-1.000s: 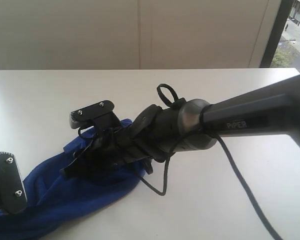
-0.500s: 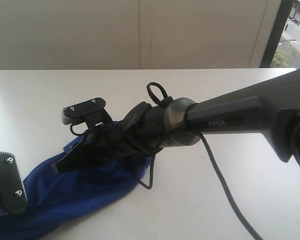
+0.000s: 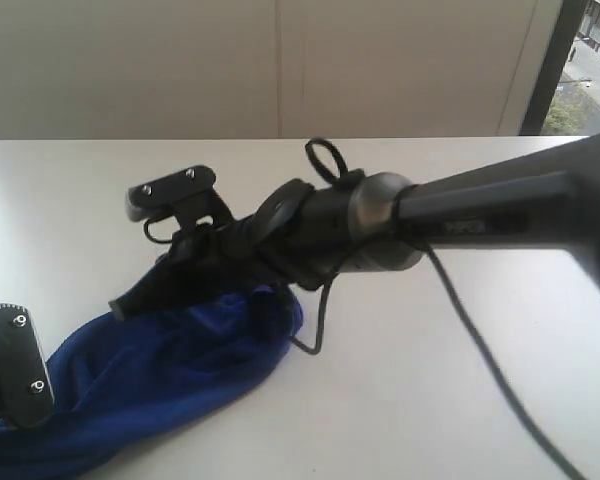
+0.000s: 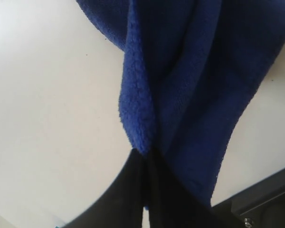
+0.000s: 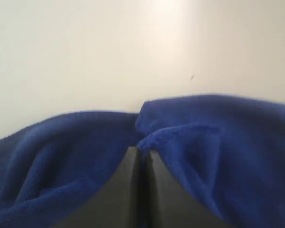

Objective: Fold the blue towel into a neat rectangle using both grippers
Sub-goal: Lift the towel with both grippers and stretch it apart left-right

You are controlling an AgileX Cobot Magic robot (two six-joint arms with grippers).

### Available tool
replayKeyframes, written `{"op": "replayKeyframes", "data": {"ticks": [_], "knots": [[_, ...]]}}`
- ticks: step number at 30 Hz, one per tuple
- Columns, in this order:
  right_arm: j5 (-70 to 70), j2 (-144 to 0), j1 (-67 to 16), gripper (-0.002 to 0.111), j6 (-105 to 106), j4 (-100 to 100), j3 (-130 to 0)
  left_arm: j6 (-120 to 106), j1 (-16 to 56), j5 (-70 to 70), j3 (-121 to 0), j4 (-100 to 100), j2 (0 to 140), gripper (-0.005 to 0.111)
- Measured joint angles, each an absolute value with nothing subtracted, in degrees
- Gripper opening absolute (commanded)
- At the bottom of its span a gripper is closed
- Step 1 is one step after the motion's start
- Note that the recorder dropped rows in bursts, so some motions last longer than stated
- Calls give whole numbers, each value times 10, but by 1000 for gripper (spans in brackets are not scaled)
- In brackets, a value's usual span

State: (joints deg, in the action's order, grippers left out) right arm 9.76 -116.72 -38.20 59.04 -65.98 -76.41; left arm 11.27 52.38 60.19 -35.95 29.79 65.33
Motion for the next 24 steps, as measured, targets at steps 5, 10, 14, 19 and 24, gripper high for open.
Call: {"op": "replayKeyframes", "data": {"ticks": [5, 10, 14, 19, 24], "knots": [[112, -1092, -332, 0, 545, -589, -764, 113, 524, 602, -359, 308, 653, 0], [166, -1014, -260, 0, 393, -396, -764, 117, 524, 610, -359, 329, 653, 0], [234, -974, -221, 0, 241, -176, -764, 122, 524, 615, -359, 339, 653, 0], [325, -933, -198, 0, 122, 50, -764, 126, 524, 641, -398, 340, 642, 0], [415, -899, -191, 0, 44, 203, -764, 119, 524, 644, -451, 354, 595, 0]]}}
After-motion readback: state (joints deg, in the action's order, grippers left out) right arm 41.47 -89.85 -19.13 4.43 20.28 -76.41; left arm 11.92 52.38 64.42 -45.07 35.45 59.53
